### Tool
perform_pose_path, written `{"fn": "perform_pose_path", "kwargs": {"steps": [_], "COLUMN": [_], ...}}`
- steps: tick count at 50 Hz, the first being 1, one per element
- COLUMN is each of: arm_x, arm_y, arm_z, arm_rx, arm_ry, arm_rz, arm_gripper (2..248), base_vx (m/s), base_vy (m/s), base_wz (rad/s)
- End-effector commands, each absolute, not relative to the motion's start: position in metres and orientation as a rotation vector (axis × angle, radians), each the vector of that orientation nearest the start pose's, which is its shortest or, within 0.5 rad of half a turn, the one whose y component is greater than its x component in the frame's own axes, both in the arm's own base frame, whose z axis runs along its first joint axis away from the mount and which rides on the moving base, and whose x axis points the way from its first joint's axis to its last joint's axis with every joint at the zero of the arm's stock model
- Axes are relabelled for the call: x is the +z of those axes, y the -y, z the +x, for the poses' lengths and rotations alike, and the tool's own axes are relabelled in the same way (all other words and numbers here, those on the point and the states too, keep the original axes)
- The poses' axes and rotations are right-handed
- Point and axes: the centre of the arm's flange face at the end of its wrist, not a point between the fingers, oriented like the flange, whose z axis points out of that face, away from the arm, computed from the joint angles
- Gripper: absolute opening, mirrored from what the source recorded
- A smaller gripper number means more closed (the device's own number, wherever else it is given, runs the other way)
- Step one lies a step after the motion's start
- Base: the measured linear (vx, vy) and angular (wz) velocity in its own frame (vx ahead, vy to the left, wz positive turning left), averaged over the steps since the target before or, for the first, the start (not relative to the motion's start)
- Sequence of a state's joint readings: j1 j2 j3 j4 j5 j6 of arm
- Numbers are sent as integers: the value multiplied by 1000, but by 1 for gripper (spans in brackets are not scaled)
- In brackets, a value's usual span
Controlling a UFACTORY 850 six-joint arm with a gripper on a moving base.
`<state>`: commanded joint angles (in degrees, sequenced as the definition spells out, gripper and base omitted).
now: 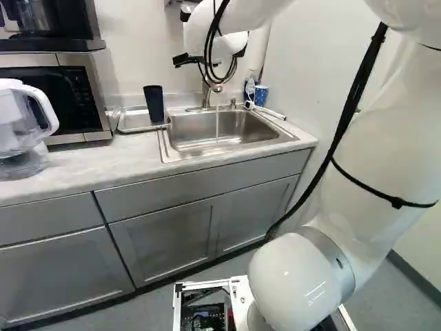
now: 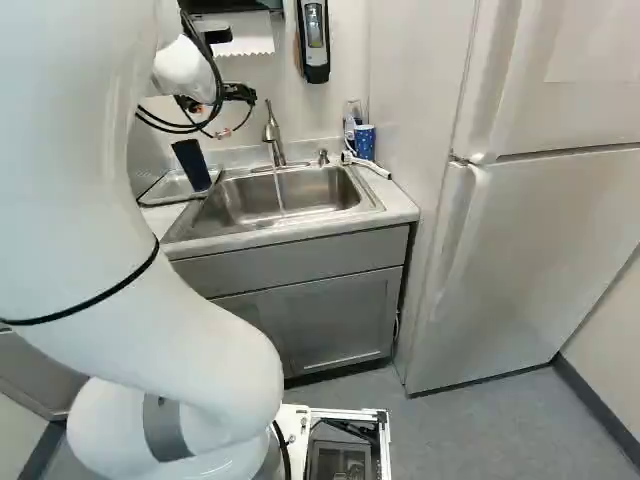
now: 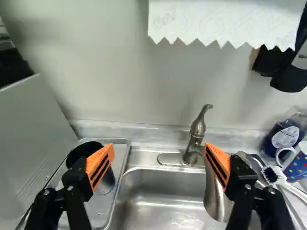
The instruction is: Rinse the cup and place it in the tray
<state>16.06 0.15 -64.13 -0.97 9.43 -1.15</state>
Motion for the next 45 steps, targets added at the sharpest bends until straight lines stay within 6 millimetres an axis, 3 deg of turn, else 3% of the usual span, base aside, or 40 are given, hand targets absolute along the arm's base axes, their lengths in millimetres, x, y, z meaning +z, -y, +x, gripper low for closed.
{"fn": "perform_pose_path", "kwargs": {"steps": [22,33,45], "arm_x": [696,708,707], "arm_y": [-127,-124,-125], "arm_z": [535,552,576], "arm_rx": [-1843,-1875,-1881], "arm_ry": [324,308,300], "arm_rz": [-2370,-2354,-2355], "arm_gripper": [247,247,247], "base_vx": [0,0,0], "base_vy": [0,0,0], "base_wz": [0,0,0]}}
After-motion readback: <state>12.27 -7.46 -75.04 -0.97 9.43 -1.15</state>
